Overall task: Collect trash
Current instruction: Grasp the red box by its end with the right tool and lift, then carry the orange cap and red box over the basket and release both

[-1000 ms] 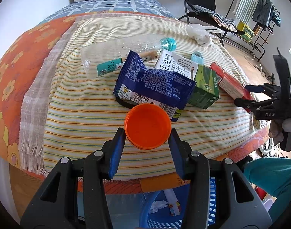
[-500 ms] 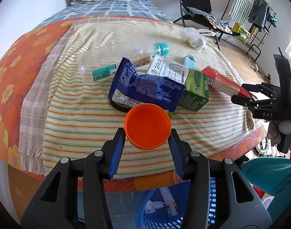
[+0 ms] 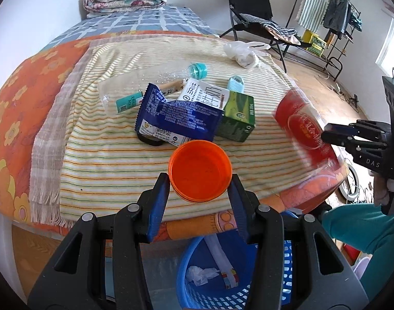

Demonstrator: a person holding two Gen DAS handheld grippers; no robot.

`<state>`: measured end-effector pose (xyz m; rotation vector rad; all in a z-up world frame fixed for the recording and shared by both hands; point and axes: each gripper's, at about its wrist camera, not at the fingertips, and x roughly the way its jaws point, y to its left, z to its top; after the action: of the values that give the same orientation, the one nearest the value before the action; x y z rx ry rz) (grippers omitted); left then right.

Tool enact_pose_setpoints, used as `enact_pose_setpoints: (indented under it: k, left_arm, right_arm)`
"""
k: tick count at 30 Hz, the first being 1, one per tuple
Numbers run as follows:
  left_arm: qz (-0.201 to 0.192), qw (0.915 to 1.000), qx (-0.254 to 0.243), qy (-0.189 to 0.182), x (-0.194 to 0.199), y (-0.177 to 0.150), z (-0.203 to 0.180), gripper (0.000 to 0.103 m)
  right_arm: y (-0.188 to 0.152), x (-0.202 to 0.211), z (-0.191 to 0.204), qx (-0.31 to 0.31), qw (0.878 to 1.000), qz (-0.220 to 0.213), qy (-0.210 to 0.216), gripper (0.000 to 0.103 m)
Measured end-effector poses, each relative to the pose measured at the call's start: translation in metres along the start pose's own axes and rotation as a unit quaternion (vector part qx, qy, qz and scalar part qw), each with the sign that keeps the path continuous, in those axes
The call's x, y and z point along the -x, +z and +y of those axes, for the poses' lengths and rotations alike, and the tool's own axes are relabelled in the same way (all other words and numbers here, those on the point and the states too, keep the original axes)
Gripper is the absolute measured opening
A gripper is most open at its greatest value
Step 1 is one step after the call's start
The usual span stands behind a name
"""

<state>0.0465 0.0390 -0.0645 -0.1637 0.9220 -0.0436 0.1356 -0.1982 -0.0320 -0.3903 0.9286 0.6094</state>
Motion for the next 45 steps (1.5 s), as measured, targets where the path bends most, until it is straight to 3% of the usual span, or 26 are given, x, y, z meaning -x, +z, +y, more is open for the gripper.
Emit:
enact_pose_setpoints:
  k: [10,13,18,36,45]
  left_arm:
    - [-0.002,0.9999,-0.016,0.004,0.003,-0.008,-0.006,0.047]
    - [-0.006,0.9998,-0.020,0.006,0.004,-0.010,-0.008,0.047]
    - [-0.008,0.9996,-0.027,0.005,0.008,-0.013,-0.013,0.047]
    - [-0.013,0.9982,-0.051,-0.028,0.034,-0.033,-0.039,0.047]
    - [0.012,0.9982,-0.050,-0.032,0.034,-0.061,-0.042,0.047]
  right_arm:
    - [-0.013,0.006,0.007,0.013,1.000,0.003,0.002,0.022]
    - [-0.016,-0.007,0.004,0.012,1.000,0.023,-0.005,0.028]
    - [-0.021,-0.014,0.005,0.013,0.999,0.031,-0.007,0.022]
    - [-0.049,0.068,0.058,0.042,0.998,0.018,0.045,0.021]
    - [-0.076,0.080,0.085,0.057,0.995,0.048,0.072,0.021]
